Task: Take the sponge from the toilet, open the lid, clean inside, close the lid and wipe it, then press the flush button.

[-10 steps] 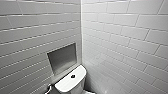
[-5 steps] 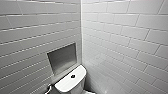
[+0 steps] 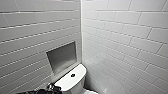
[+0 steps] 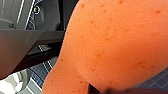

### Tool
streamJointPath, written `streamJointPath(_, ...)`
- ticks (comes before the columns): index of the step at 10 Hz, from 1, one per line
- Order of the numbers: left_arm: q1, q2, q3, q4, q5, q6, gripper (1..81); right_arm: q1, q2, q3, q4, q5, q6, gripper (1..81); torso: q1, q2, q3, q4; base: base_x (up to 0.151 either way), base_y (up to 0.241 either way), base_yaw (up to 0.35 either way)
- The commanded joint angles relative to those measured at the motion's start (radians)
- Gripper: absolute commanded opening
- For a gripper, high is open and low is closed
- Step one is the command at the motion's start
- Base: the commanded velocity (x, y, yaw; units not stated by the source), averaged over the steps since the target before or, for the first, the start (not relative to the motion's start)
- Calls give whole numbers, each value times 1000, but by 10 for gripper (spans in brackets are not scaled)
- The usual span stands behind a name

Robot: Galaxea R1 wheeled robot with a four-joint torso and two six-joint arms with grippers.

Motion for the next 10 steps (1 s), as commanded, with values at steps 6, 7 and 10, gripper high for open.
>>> streamJointPath(6, -381, 67, -87, -4, 126, -216, 811, 17, -11, 10, -6, -64, -3, 10, 1, 2, -139, 0, 0, 0, 0)
streamJointPath(7, -399, 77, -110, -6, 140, -227, 811, 16, -11, 10, -6, -64, -3, 10, 1, 2, -121, 0, 0, 0, 0)
streamJointPath(10, -450, 117, -176, -1, 169, -245, 811, 19, -11, 10, -6, -64, -3, 10, 2, 3, -134, 0, 0, 0, 0)
